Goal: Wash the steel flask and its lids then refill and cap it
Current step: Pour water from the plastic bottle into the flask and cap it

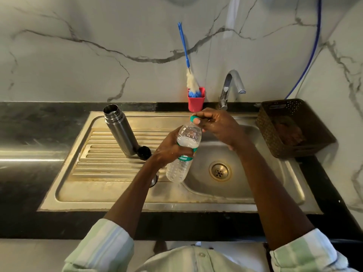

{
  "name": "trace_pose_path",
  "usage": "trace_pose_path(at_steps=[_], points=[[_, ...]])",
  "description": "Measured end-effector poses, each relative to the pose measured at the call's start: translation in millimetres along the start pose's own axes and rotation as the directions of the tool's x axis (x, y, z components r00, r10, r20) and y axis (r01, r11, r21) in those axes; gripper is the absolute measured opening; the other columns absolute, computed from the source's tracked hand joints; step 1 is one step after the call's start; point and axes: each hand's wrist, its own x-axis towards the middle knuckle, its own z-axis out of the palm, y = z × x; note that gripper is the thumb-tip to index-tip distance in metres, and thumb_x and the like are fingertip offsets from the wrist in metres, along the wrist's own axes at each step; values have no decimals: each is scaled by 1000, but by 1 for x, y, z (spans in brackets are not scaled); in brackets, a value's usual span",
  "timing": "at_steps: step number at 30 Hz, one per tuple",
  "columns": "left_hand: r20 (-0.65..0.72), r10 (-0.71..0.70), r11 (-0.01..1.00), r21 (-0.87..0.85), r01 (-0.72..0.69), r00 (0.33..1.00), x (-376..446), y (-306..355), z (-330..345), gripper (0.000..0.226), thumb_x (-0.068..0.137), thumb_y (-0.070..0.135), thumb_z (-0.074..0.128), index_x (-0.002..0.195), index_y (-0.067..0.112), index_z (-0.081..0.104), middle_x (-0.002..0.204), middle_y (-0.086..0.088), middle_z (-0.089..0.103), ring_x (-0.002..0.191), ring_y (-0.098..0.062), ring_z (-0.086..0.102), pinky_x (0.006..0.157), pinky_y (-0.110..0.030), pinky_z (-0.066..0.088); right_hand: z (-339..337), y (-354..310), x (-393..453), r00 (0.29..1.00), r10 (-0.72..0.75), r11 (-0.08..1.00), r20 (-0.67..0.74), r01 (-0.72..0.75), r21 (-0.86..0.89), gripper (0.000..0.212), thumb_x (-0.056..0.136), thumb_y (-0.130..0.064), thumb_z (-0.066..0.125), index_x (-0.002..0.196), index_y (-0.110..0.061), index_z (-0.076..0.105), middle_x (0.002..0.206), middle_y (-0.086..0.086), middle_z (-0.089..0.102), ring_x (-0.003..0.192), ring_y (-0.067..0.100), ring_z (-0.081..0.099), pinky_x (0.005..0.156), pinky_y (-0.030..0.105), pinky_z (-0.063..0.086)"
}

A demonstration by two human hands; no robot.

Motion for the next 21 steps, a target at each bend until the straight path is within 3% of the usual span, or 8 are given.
trace_pose_path(at_steps=[2, 4, 6, 8, 11, 14, 18, 21], points=[[-129, 41, 997, 71, -32, 991, 4, 1, 8, 57, 54, 13, 77, 106, 24, 58, 95, 5, 69, 87, -14, 67, 74, -33, 58, 12, 3, 3, 983, 62, 997, -173, -55, 48, 28, 90, -29, 69, 110, -10, 71, 99, 0, 70, 88, 12, 62, 80, 29, 51], [-247, 75, 990, 132, -43, 966, 8, -4, 17, 58, 55, 19, 79, 108, 21, 57, 98, 3, 69, 87, -17, 67, 75, -41, 59, 27, 5, 6, 939, 58, 996, -340, -79, -47, 31, 86, -35, 72, 105, -9, 73, 95, 2, 72, 85, 14, 63, 76, 26, 50], [-280, 53, 994, 104, -25, 959, 10, -6, 20, 57, 56, 20, 79, 108, 20, 57, 98, 2, 70, 87, -18, 68, 76, -44, 59, 31, 3, 7, 929, 37, 992, -369, -80, -101, 31, 86, -37, 72, 102, -11, 73, 93, 0, 71, 84, 12, 64, 72, 19, 47], [-177, -5, 1000, -3, 5, 984, 11, -7, 15, 59, 52, 16, 78, 108, 19, 60, 96, -2, 71, 88, -20, 68, 77, -41, 57, 21, 4, 9, 974, 113, 989, -196, -91, 116, 19, 90, -30, 68, 102, -16, 71, 100, 1, 72, 92, 13, 65, 78, 21, 49], [152, -49, 956, -278, 90, 987, 9, -1, -1, 59, 49, 13, 77, 106, 8, 62, 92, -12, 70, 87, -28, 67, 81, -41, 53, 5, 11, 13, 991, 106, 864, 80, -132, 487, 20, 96, -18, 55, 113, -12, 66, 122, 15, 64, 116, 27, 58, 97, 37, 50], [313, -20, 922, -363, 139, 950, 14, 4, -11, 53, 55, 8, 74, 106, 6, 61, 93, -16, 69, 86, -30, 67, 81, -41, 55, 9, 16, 14, 987, 95, 764, 126, -153, 627, 29, 93, -15, 53, 120, -4, 59, 123, 17, 60, 119, 32, 55, 103, 42, 46], [432, 3, 920, -356, 167, 902, 19, 10, -19, 45, 61, 5, 70, 105, 5, 61, 93, -16, 68, 86, -29, 65, 81, -41, 56, 13, 12, 15, 990, 29, 691, 137, -119, 713, 32, 84, -27, 60, 113, -15, 66, 119, 5, 67, 121, 27, 57, 105, 41, 45], [484, -21, 922, -329, 203, 875, 25, 11, -24, 47, 61, 6, 71, 106, 3, 58, 92, -16, 67, 85, -29, 64, 81, -41, 55, 15, 11, 20, 987, -18, 618, 159, -114, 778, 35, 78, -32, 67, 109, -15, 71, 115, 6, 70, 113, 23, 63, 101, 42, 47]])
